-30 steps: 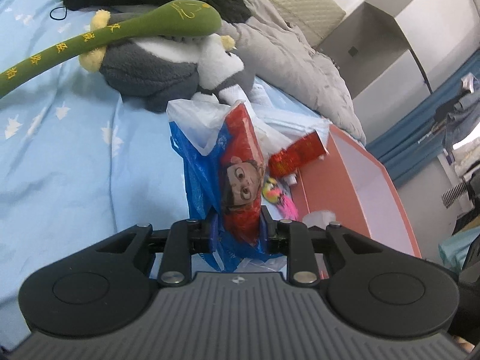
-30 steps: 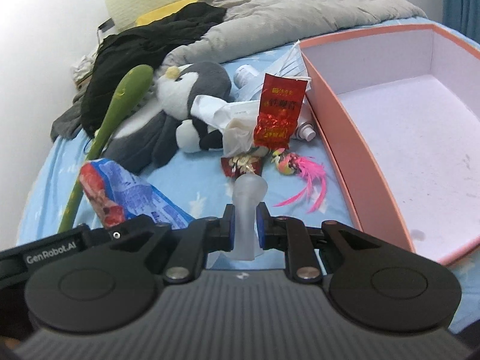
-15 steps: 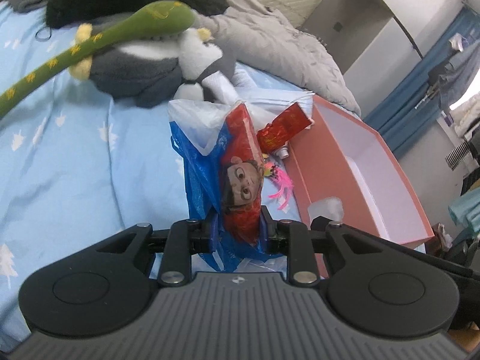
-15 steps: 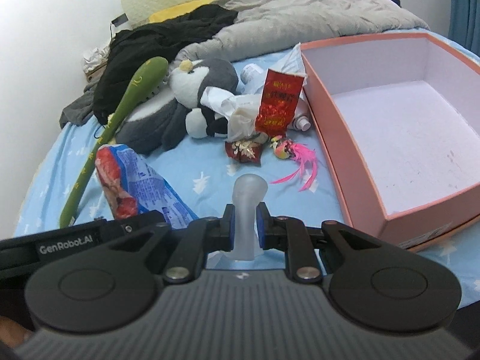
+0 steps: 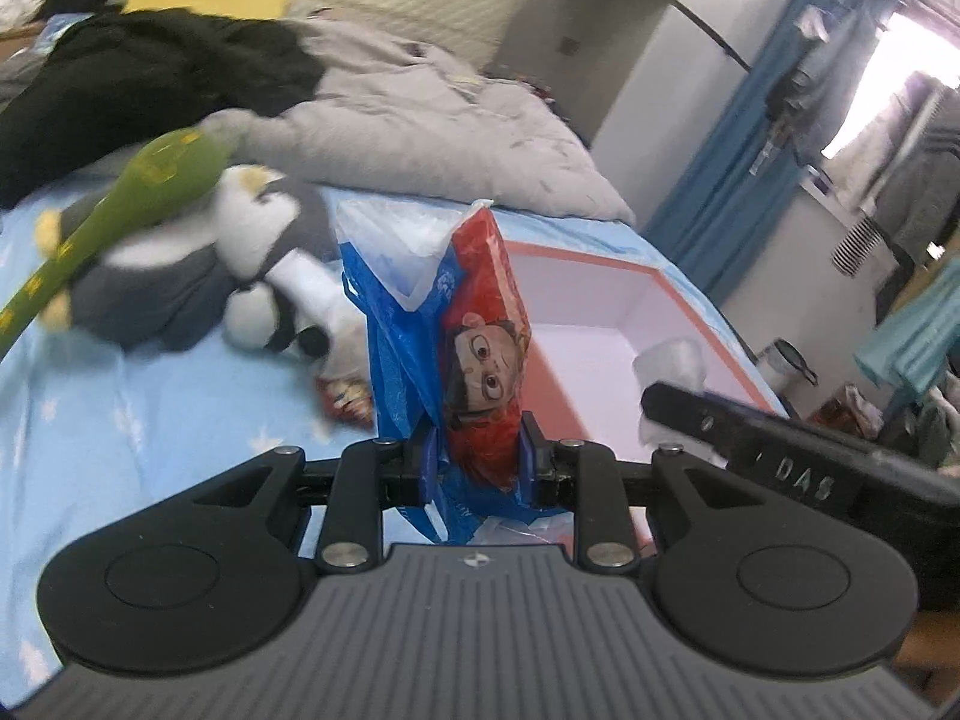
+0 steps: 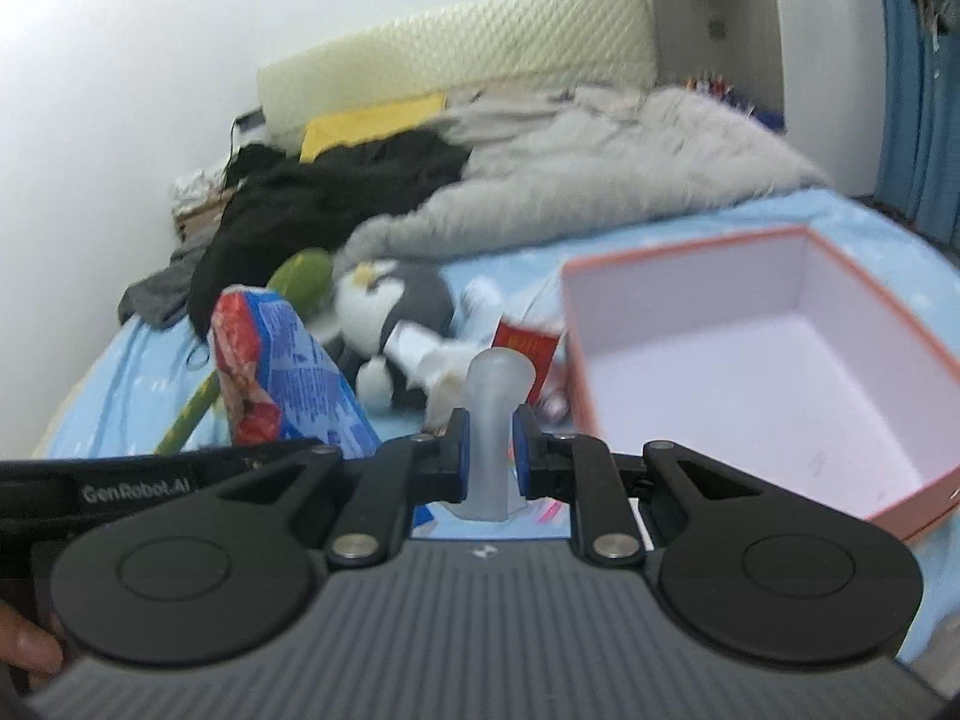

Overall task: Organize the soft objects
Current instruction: 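Lift the snack bag with the left gripper and carry it over the pink box, then lower the snack bag into the pink box and open the left gripper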

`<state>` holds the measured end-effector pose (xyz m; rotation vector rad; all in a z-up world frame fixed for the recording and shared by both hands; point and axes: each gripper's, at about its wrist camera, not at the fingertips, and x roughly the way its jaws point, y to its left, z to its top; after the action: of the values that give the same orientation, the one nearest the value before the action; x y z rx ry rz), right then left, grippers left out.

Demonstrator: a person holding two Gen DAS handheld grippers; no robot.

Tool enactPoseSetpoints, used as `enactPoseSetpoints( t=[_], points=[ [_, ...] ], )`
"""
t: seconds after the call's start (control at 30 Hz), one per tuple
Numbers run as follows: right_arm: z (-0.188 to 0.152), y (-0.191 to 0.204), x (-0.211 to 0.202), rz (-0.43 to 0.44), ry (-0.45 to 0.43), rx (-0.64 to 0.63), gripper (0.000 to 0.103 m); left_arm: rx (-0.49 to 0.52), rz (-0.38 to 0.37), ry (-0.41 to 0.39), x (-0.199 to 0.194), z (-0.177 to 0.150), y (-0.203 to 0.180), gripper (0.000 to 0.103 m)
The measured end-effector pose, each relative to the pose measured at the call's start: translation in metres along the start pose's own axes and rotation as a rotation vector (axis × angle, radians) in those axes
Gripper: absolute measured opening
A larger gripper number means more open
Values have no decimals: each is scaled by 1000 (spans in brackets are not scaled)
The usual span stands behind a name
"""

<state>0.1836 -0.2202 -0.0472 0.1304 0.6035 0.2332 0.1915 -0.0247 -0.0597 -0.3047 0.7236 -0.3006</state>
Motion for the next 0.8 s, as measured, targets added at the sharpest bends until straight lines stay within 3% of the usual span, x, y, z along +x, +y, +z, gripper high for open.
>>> enactPoseSetpoints(
  t=[0.2,0.4,0.7,0.8],
  points=[
    [29,-26,-19,-48,-78,11,18,67,-49,-15,14,30,-38,30],
    [51,-55,-28,-106,-102,0,18,149,-101,-14,40,60,-85,30],
    [62,-121,-8,-168,6,110,18,267,-109,120,114,84,-137,30],
    [56,-136,5,-198,58,121,18,254,-107,178,143,84,-142,30]
  ],
)
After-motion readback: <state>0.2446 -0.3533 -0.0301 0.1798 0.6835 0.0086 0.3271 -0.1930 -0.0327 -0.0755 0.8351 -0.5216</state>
